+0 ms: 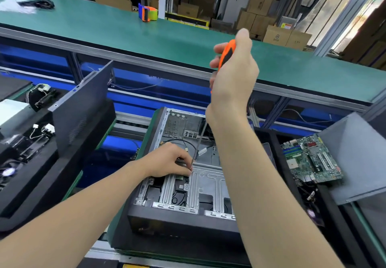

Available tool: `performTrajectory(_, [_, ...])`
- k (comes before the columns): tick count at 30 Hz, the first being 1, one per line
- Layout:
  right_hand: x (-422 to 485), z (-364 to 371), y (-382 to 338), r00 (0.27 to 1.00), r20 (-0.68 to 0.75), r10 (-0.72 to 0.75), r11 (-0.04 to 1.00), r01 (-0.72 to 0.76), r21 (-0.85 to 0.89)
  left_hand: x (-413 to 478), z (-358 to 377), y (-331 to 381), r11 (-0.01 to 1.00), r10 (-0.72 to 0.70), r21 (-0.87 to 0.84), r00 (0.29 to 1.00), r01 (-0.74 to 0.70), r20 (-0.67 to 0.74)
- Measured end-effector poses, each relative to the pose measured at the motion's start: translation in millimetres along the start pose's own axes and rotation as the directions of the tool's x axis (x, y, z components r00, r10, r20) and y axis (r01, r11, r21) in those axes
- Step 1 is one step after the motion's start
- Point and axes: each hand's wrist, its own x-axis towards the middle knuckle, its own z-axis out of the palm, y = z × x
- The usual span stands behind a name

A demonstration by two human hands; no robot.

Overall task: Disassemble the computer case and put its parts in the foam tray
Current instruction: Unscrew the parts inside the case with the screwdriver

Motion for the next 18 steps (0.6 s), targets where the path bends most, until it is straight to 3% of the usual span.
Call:
performTrajectory(3, [-4.1,3.5,1.6,0.998,0.062,-0.016,0.997,0.012,0.072,0.0,-0.1,-0.9,1.000,-0.002,0.020,1.000,0.002,-0.003])
performTrajectory(7, [12.7,-0.9,3.2,0.936,0.344,0.078,0.988,-0.119,0.101,-0.2,0.0,-0.5,0.998,-0.018,0.064,1.000,0.018,-0.006])
performTrajectory(9, [26.0,-4.4,4.1,0.847,0.518,0.124,0.970,-0.214,0.117,-0.8,0.5,-0.6,0.997,-0.022,0.071,1.000,0.023,-0.007])
performTrajectory(14, [52.2,-9.2,3.5,0.519,0.832,0.196,0.873,-0.479,0.093,-1.7,4.2,-0.4,0.998,0.000,0.061,1.000,0.000,0.006])
performTrajectory(16, [58.2,-10.6,4.7,0.464,0.863,0.199,0.857,-0.510,0.076,-1.9,5.6,0.3,0.996,0.005,0.093,1.000,-0.006,0.013])
performTrajectory(18, [61.6,-12.0,4.9,0.461,0.864,0.200,0.856,-0.512,0.075,-2.1,6.7,0.7,0.980,0.021,0.197,1.000,-0.025,0.023])
